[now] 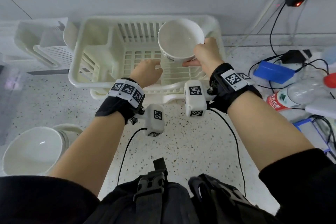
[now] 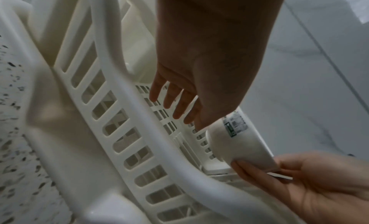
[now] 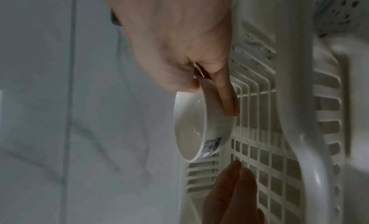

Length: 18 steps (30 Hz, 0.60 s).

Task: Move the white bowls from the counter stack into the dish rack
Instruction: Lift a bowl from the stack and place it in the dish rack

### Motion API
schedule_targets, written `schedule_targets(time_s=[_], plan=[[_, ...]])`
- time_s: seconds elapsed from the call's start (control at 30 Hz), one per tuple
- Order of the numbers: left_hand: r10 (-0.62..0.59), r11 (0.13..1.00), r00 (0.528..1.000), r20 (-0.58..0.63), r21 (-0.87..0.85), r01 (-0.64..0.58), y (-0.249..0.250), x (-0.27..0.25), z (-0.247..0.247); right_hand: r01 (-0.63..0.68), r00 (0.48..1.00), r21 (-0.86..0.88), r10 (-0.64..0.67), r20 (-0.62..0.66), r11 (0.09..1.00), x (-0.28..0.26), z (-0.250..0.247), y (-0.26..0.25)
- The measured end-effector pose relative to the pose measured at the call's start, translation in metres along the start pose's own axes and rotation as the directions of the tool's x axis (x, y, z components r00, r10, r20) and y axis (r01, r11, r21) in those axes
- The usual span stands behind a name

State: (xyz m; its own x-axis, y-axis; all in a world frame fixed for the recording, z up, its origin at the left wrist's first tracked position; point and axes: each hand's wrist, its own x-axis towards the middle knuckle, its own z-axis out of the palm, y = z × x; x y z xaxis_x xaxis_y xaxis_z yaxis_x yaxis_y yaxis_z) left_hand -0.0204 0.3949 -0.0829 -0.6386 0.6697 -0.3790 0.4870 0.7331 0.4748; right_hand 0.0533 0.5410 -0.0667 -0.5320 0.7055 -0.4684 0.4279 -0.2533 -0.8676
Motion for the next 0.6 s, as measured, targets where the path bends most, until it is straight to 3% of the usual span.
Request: schedule_targets(time_s=[0.13, 0.3, 0.6], plan=[[-0.026, 0.999, 0.995, 0.095, 0.050, 0.021, -0.010, 0.020, 0.001, -0.045, 0.999, -0.059, 0.046, 0.008, 0.997, 0.028, 0.012, 0.011], [-0.027, 1.000, 0.996, 0.084, -0.011, 0.028, -0.013, 0.038, 0.007, -0.053, 0.997, -0.139, 0.044, -0.069, 0.989, 0.047, 0.014, 0.020], [-0.028, 0.991, 0.993, 0.115, -0.124, 0.043, -0.009, 0.056, 0.018, -0.078, 0.994, -0.197, 0.060, -0.094, 0.977, 0.058, 0.015, 0.021]])
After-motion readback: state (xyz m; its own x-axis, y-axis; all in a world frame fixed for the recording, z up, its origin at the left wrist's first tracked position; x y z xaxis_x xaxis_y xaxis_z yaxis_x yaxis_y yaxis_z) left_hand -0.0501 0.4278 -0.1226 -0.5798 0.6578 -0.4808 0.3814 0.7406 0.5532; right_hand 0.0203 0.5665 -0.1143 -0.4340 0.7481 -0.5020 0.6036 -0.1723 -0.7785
